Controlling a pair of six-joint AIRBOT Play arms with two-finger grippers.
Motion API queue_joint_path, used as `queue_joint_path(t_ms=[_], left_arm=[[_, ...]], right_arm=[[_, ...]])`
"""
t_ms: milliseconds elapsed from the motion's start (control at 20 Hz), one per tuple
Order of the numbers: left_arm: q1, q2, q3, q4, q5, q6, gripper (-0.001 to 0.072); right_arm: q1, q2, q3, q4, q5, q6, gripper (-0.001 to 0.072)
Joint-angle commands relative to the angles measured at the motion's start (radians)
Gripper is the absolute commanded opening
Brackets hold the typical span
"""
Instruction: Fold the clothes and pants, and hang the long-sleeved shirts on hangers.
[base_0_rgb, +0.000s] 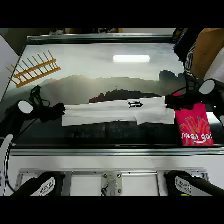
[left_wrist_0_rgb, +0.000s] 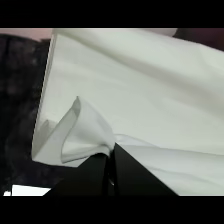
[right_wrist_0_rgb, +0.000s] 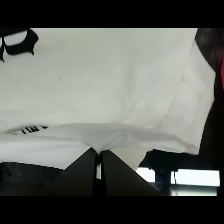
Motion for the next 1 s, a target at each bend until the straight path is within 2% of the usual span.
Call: queue_joint_path(t_ms=[0,300,650,700,750,800,850,950], left_arm=[[0.000,-0.171,0.121,0.002,0.009,0.012,0.0012],[-0.026,-0.367,0.269,-0.004,0.005,0.030,0.0012],[-0.061,-0.488,0.393,-0.005,-0.001,0.026,0.0012],[-0.060,-0.487,0.400,-0.005,0.002,0.026,0.0054],[-0.058,-0.487,0.412,-0.005,0.000,0.026,0.0341],[-0.056,-0.486,0.430,-0.005,-0.008,0.026,0.0579],[-0.050,-0.480,0.457,-0.003,-0.028,0.026,0.0551],[-0.033,-0.446,0.502,-0.003,-0.062,0.026,0.0552]], right_arm=[[0.001,-0.113,0.071,-0.006,-0.080,0.019,0.0011],[0.015,-0.195,0.072,0.010,-0.228,0.018,0.0012],[0.039,-0.249,0.072,0.051,-0.312,0.018,0.0024],[0.038,-0.250,0.072,0.056,-0.317,0.018,0.0070],[0.035,-0.249,0.072,0.069,-0.320,0.018,0.0333],[0.031,-0.247,0.074,0.097,-0.322,0.018,0.0639],[0.024,-0.242,0.082,0.130,-0.316,0.009,0.0690],[-0.011,-0.219,0.105,0.186,-0.281,-0.040,0.0690]])
